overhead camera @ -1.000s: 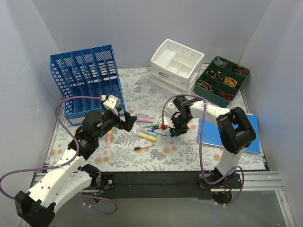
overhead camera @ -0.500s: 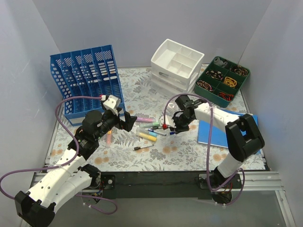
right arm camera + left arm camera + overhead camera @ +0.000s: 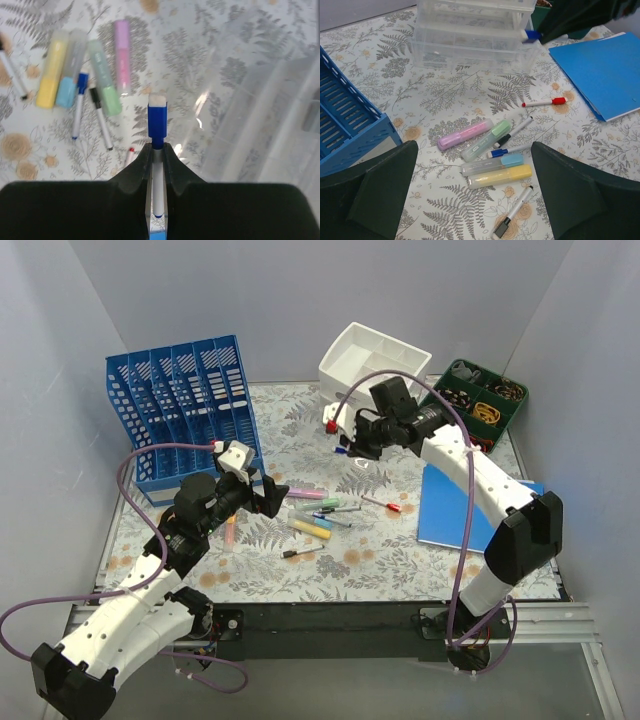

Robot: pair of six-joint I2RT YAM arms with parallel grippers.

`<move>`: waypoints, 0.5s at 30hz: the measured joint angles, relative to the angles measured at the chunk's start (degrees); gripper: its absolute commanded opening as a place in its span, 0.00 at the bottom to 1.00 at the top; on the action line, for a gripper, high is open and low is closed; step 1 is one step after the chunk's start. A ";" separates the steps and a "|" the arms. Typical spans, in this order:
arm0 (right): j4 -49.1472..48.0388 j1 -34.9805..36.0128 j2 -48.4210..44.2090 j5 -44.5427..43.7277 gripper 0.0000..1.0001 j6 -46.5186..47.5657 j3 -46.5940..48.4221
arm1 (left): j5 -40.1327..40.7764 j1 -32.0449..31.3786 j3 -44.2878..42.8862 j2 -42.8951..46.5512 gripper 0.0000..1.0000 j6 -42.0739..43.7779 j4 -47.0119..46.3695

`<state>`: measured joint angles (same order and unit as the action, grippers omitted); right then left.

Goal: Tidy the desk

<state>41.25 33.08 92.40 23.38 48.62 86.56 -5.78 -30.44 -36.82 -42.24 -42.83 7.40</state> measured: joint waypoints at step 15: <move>-12.35 -0.63 18.84 -18.03 0.11 -17.55 14.58 | 0.37 0.02 0.52 -0.07 0.98 0.22 0.04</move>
<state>28.91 32.45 111.24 5.34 31.07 101.14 -5.41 -30.41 -36.29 -42.30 -42.61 7.44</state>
